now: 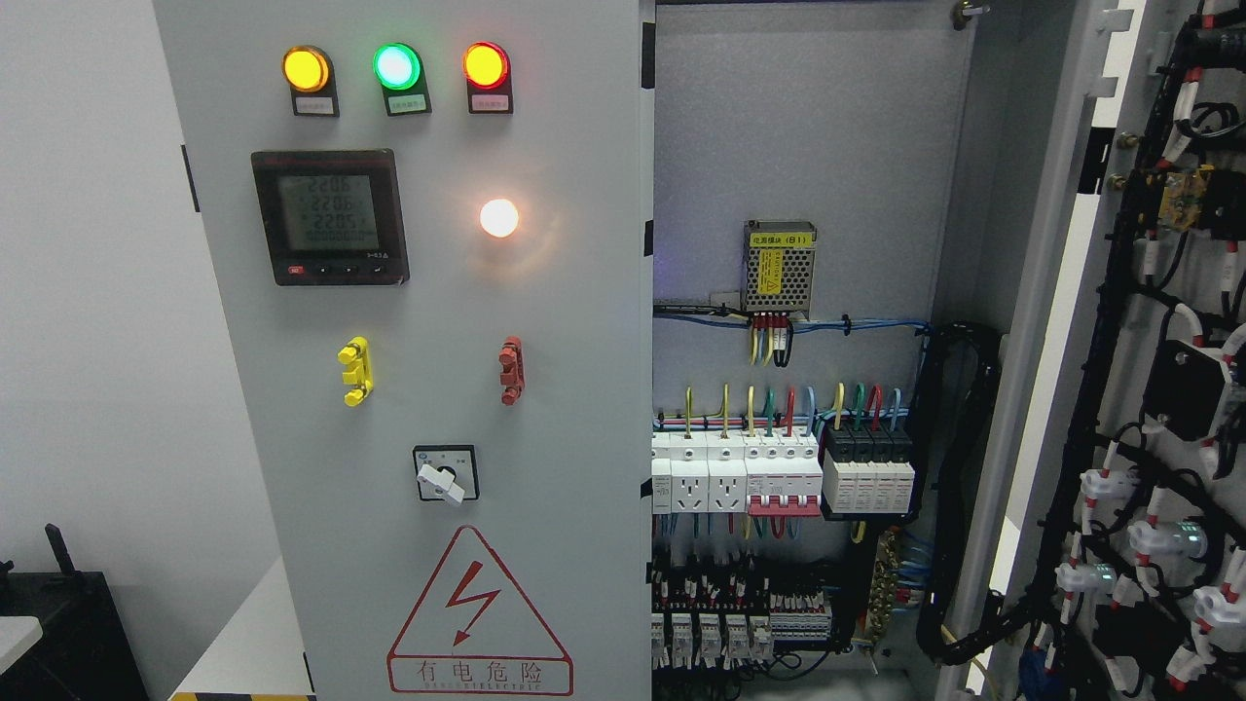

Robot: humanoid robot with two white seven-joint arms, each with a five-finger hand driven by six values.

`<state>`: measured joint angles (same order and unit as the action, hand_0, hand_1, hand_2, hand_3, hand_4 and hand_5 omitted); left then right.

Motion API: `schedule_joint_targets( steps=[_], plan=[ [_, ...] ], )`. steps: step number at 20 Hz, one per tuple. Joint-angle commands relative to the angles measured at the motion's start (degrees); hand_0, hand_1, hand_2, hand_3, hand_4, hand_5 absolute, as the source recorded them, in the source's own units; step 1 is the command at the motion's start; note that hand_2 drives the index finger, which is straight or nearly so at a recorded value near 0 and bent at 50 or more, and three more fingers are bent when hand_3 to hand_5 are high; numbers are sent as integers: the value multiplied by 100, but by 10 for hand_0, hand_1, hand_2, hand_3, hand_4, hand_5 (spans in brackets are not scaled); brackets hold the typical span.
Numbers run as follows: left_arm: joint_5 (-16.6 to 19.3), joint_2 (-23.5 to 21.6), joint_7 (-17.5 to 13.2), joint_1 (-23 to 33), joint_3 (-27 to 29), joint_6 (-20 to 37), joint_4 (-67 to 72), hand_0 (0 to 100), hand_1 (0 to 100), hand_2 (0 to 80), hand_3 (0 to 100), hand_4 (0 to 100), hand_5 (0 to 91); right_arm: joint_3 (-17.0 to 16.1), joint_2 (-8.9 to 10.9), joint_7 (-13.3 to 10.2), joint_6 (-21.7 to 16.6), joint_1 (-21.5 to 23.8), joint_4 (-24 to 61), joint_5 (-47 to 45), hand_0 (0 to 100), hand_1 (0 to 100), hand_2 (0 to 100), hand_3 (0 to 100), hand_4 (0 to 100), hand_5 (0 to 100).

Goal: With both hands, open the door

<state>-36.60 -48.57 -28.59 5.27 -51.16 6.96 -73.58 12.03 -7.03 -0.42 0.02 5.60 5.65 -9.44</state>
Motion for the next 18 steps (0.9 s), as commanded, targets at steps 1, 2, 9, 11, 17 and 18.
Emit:
schedule_joint_targets(
  steps=[1,2,9,11,17,18],
  plan=[
    [320,1339,11,352,167,-63,2011,0,0,0,0,43,0,-7,0,-2,-2,-6,42,4,0,0,0,0,0,0],
    [320,1567,11,344,185,-54,2458,0,0,0,0,43,0,-7,0,-2,-2,-6,42,4,0,0,0,0,0,0],
    [837,3518,2,80,1255,-2,5456,0,0,0,0,43,0,-16,0,-2,-2,-6,209,4,0,0,0,0,0,0],
    [1110,3870,2,45,1826,7,5940,0,0,0,0,43,0,-16,0,-2,-2,-6,209,4,0,0,0,0,0,0],
    [1375,4382,55,36,3040,7,6821,0,0,0,0,43,0,-16,0,-2,-11,-6,218,4,0,0,0,0,0,0],
    [1383,4452,107,36,3224,-2,6865,0,0,0,0,43,0,-16,0,-2,-11,-6,226,12,0,0,0,0,0,0]
  ],
)
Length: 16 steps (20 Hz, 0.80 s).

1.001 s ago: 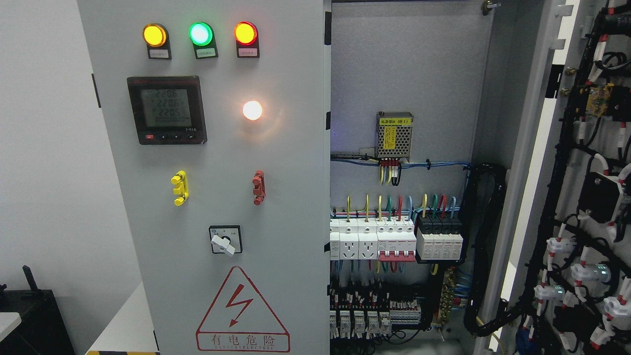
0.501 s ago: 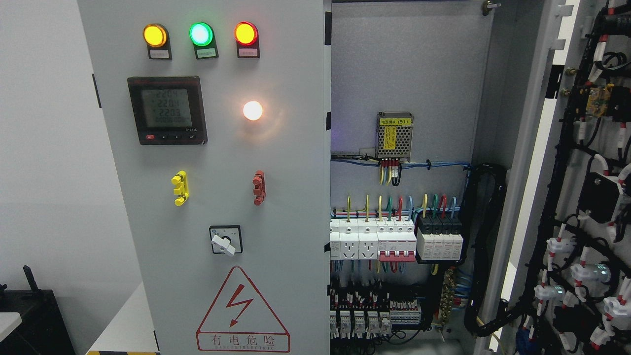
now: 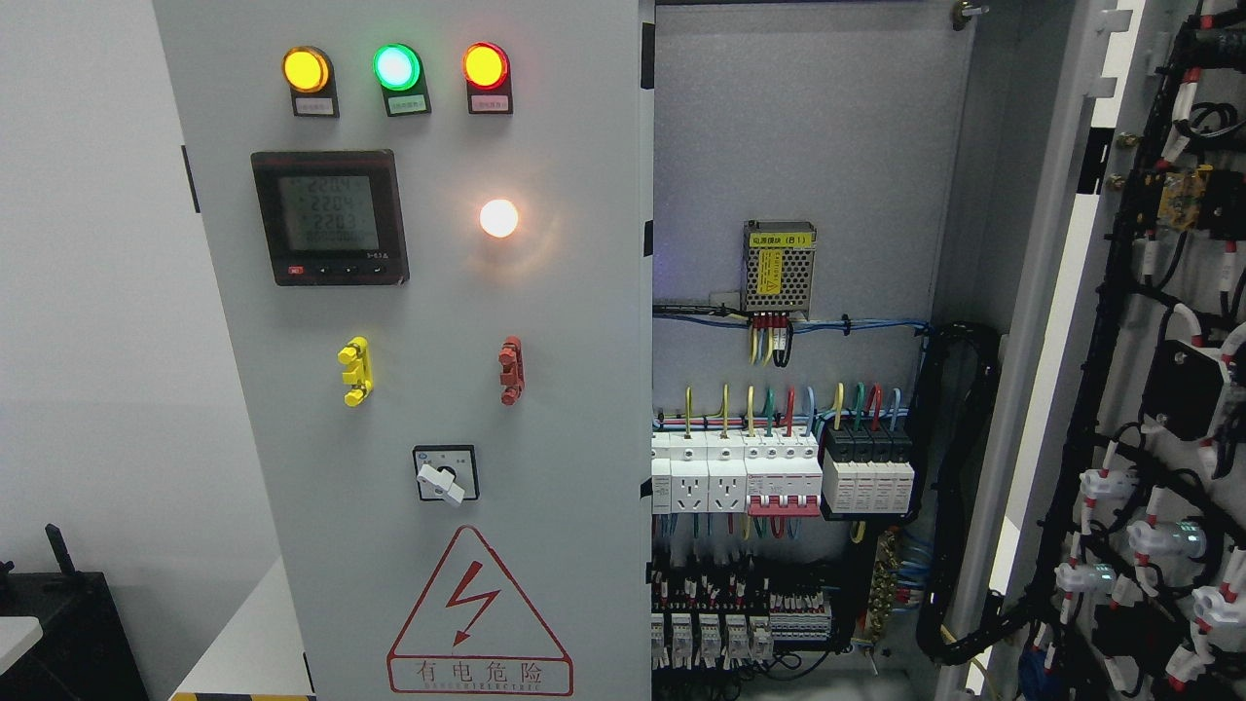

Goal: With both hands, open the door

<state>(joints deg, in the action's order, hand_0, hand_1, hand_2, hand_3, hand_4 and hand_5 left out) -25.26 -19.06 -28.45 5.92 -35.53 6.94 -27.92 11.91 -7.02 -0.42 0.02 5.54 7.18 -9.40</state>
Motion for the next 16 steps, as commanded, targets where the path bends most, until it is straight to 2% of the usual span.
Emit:
schedule_joint_targets(
  steps=[1,2,5,7,12,16],
  plan=[
    [345,1589,154,-38,1899,9,2361,0,0,0,0,43,0,-4,7,-2,-11,0,117,8,0,0,0,0,0,0],
    [581,1633,199,-47,2171,9,2405,0,0,0,0,43,0,-4,8,-2,-11,0,187,8,0,0,0,0,0,0],
    [1749,1808,383,-56,3102,9,2441,0,0,0,0,43,0,-4,34,-2,-11,0,354,8,0,0,0,0,0,0],
    [2295,1888,541,-56,3577,9,2441,0,0,0,0,43,0,-4,51,-2,-11,9,425,8,0,0,0,0,0,0],
    [3043,2090,674,-47,4264,0,2458,0,0,0,0,43,0,-4,51,-2,-11,9,442,8,0,0,0,0,0,0],
    [3720,2135,1007,-47,4878,0,2493,0,0,0,0,43,0,-4,69,-19,-11,26,512,8,0,0,0,0,0,0]
  ],
)
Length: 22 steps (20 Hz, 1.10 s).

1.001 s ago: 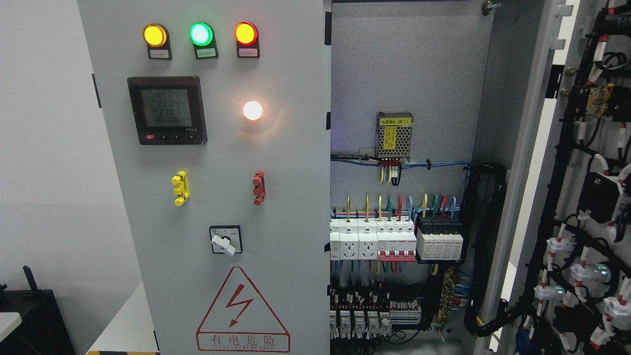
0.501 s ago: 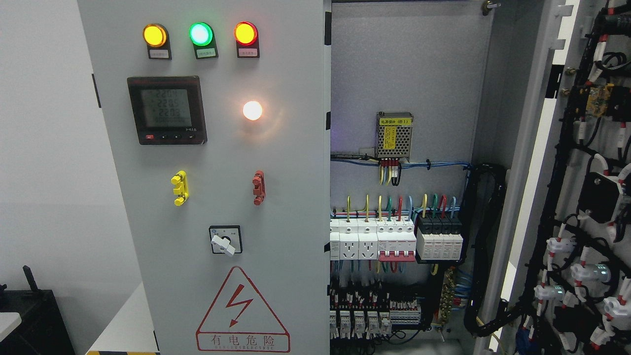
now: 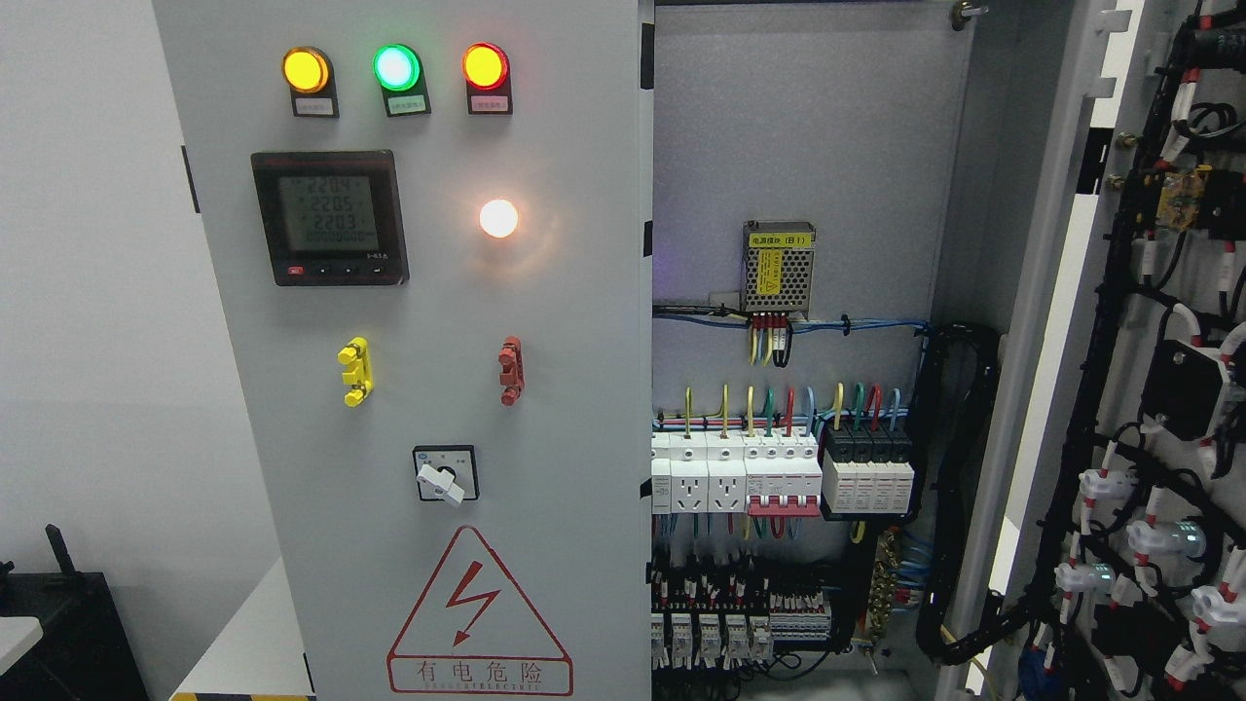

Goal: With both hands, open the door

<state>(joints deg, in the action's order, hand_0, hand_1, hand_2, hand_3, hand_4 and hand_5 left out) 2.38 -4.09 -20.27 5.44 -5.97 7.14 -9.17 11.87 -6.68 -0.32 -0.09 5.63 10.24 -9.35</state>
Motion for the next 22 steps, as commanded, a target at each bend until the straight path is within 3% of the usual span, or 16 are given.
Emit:
schedule_joint_targets(
  steps=[1,4,8,12,14,17,19,22],
  plan=[
    [1140,637,190,1,2142,-20,610,0,0,0,0,43,0,-1,44,-30,0,26,267,-5,0,0,0,0,0,0],
    [1668,646,207,-8,2477,-28,619,0,0,0,0,42,0,-1,44,-30,-35,43,382,-32,0,0,0,0,0,0],
    [1765,664,216,-8,2618,-20,680,0,0,0,0,42,0,-1,105,-30,-53,210,689,-14,0,0,0,0,0,0],
    [2248,664,216,-8,2926,-28,750,0,0,0,0,43,0,8,254,-39,-53,596,1444,-5,0,0,0,0,0,0],
    [2310,664,234,-8,2935,-37,777,0,0,0,0,42,0,-1,325,-39,-62,737,1717,-5,0,0,0,0,0,0],
    [2267,664,575,-8,2883,-63,786,0,0,0,0,43,0,8,439,-30,-123,983,2217,-5,0,0,0,0,0,0],
    [2118,672,629,-8,2568,-72,786,0,0,0,0,43,0,8,483,-21,-149,1333,2805,3,0,0,0,0,0,0],
    [1162,672,629,-8,1838,-72,786,0,0,0,0,44,0,8,571,-21,-185,1896,3685,12,0,0,0,0,0,0]
  ],
)
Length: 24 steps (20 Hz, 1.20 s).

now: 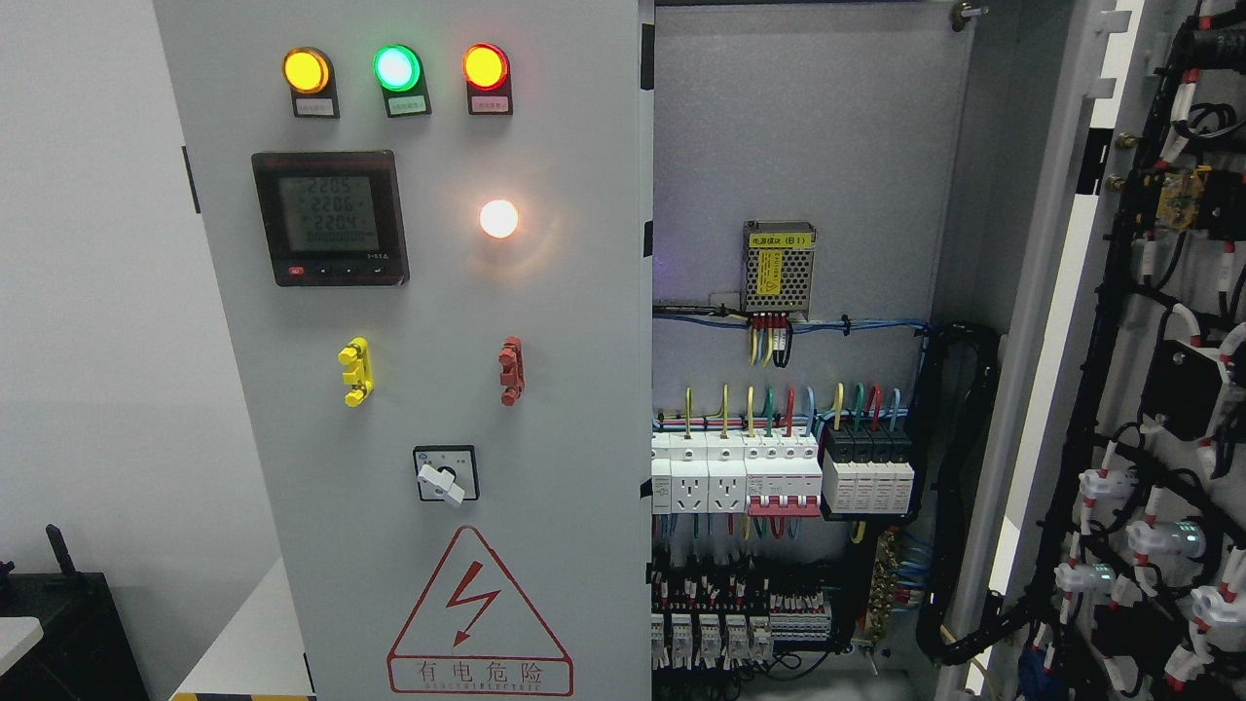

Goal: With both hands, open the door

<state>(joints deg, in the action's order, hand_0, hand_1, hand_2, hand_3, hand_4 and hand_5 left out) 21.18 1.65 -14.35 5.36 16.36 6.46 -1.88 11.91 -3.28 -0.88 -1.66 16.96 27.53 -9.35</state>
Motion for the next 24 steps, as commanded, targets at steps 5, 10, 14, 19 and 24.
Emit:
schedule_joint_targets(
  steps=[5,10,14,19,24],
  plan=[
    [-897,99,20,0,-625,-13,56,0,0,0,0,44,0,13,380,35,-238,1458,2853,12,0,0,0,0,0,0],
    [-923,99,-15,0,-660,5,48,0,0,0,0,43,0,48,451,44,-633,2055,3670,21,0,0,0,0,0,0],
    [-923,99,-24,0,-660,5,48,0,0,0,0,44,0,66,557,44,-704,2574,4549,12,0,0,0,0,0,0],
    [-1370,90,-24,0,-660,22,-5,0,0,0,0,43,0,92,662,44,-1003,3137,5480,3,0,0,0,0,0,0],
    [-1406,90,-24,0,-660,31,-14,0,0,0,0,43,0,136,925,44,-1354,3156,5772,3,0,0,0,0,0,0]
  ],
)
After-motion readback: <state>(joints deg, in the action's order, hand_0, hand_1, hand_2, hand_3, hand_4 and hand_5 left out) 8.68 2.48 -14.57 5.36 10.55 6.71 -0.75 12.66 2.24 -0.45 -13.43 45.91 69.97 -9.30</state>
